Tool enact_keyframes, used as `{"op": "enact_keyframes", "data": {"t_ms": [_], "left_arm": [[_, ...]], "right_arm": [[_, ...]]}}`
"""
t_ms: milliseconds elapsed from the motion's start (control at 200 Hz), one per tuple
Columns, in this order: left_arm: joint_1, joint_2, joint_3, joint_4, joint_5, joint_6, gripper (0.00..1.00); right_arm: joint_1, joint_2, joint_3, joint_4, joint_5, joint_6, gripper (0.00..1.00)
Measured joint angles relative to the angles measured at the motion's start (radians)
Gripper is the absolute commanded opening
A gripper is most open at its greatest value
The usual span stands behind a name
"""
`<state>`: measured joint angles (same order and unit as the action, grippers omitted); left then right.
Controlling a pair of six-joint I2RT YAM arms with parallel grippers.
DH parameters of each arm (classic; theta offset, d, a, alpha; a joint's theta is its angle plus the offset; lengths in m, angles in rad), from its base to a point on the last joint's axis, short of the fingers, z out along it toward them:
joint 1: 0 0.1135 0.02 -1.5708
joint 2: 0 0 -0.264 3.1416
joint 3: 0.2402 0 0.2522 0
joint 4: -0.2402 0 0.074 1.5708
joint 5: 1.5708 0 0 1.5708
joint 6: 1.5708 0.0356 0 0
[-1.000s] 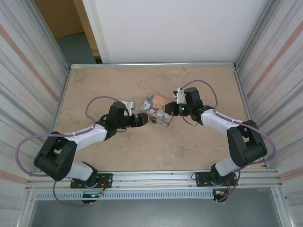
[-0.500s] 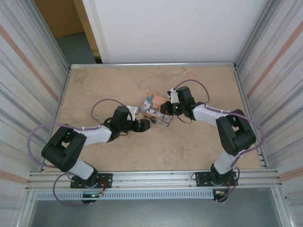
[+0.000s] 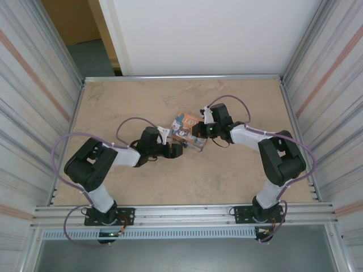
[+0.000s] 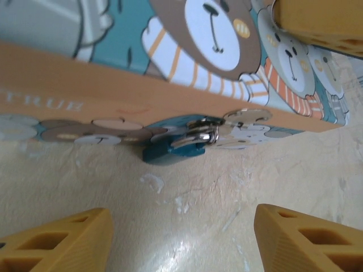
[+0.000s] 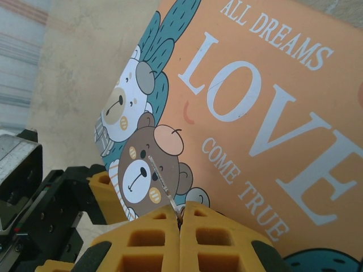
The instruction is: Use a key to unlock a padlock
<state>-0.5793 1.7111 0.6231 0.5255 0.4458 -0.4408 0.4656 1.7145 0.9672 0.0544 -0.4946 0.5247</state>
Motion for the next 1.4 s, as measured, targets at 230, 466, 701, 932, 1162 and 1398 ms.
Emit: {"op": "enact_keyframes", "data": {"t_ms": [230, 466, 701, 932, 1162, 1398], "left_arm": [[-0.004, 0.045, 0.024, 0.042, 0.000, 0.037, 0.64], [-0.006, 0.098, 0.064, 0.073, 0.003, 0.052, 0.58], [-0.027, 0.119, 0.076, 0.090, -0.013, 0.052, 0.53], [-0.072, 0.127, 0.080, 0.100, -0.028, 0.048, 0.50], [-0.084, 0.127, 0.080, 0.100, -0.067, 0.018, 0.45], [-0.091, 0.129, 0.084, 0.100, -0.108, -0.024, 0.42]], "right_arm": [[0.000, 0.000, 0.002, -0.004, 0.000, -0.013, 0.00], [0.002, 0.000, 0.006, -0.013, 0.002, -0.017, 0.00], [0.002, 0.000, 0.006, -0.014, 0.002, -0.018, 0.00], [0.005, 0.000, 0.006, -0.014, 0.005, -0.018, 0.00], [0.006, 0.000, 0.006, -0.014, 0.009, -0.018, 0.00], [0.008, 0.000, 0.006, -0.014, 0.012, -0.018, 0.00]]}}
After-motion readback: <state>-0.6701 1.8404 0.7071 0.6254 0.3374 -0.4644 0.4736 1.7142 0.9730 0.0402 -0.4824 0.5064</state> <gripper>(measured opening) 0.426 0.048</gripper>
